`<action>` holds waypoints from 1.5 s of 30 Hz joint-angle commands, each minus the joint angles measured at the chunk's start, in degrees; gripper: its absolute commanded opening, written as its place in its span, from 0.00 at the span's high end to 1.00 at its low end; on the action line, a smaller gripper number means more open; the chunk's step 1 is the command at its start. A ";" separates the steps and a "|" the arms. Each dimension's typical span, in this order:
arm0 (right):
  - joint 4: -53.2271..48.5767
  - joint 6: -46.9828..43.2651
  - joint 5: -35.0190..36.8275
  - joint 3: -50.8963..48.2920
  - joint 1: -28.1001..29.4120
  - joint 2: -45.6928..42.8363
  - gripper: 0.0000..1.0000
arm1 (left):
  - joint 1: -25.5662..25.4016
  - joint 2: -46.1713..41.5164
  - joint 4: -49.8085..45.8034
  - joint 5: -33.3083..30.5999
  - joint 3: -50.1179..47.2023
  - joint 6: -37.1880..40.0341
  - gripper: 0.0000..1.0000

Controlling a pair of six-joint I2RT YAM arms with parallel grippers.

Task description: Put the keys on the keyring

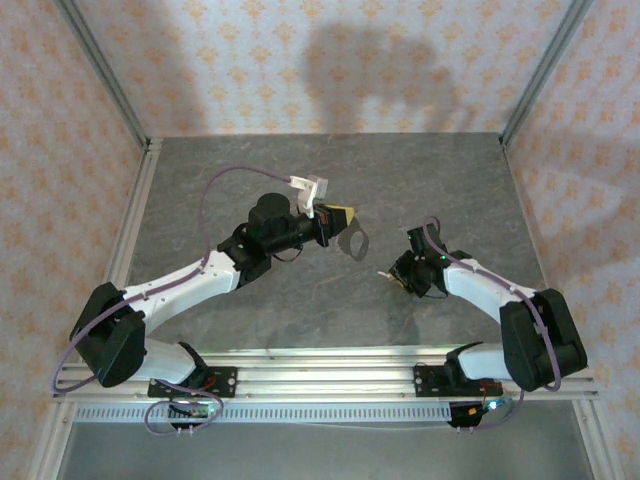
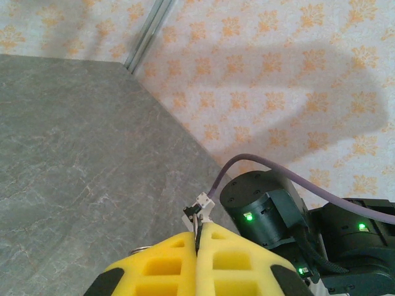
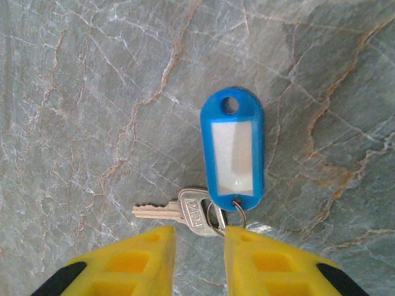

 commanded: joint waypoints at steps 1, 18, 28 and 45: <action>-0.11 -0.82 1.24 1.16 0.37 0.90 0.73 | -0.66 -1.52 3.03 0.62 0.70 -0.01 1.00; -2.72 -1.04 1.86 -0.66 0.41 -1.28 0.74 | -0.67 -0.86 4.15 0.70 0.58 -0.25 1.00; -3.01 -1.56 1.97 -0.94 0.36 0.15 0.74 | -0.66 -0.27 4.32 0.64 0.65 -0.01 1.00; -2.02 -3.73 3.52 3.40 0.43 6.58 0.76 | -0.62 -0.38 4.35 0.61 0.60 -0.15 1.00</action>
